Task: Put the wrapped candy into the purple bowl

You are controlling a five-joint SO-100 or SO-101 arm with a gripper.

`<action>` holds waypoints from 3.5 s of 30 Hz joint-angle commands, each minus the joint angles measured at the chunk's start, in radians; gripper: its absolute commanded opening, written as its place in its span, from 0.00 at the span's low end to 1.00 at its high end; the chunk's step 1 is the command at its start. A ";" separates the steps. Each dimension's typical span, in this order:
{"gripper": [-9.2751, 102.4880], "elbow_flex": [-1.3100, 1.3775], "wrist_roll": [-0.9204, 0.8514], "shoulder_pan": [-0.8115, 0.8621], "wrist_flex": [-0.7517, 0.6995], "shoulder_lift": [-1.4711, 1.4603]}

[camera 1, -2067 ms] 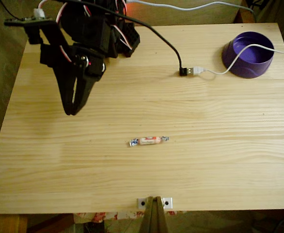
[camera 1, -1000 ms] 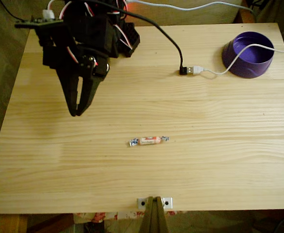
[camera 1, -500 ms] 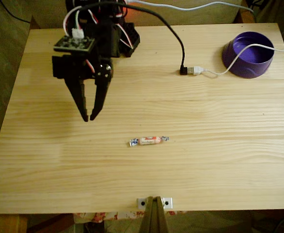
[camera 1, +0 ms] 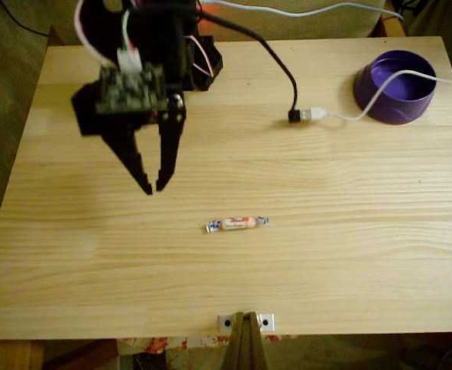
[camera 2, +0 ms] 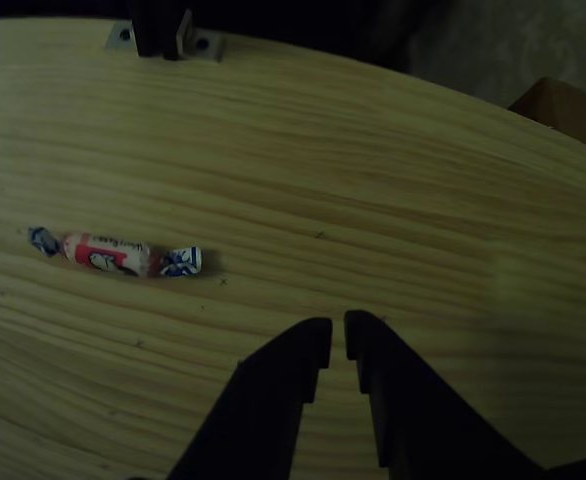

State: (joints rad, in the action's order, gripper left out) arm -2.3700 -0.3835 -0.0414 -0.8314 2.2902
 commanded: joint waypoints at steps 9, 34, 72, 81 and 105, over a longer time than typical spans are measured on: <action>0.09 0.517 -0.330 -0.193 -0.074 -0.482; 0.13 0.703 -0.746 -0.298 -0.273 -0.891; 0.27 0.756 -0.759 -0.287 -0.193 -1.023; 0.15 0.752 -0.755 -0.287 -0.164 -1.054; 0.11 0.769 -0.133 -0.273 -0.184 -0.548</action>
State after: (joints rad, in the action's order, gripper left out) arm -1.6582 -0.6366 -0.3206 -1.0247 1.5186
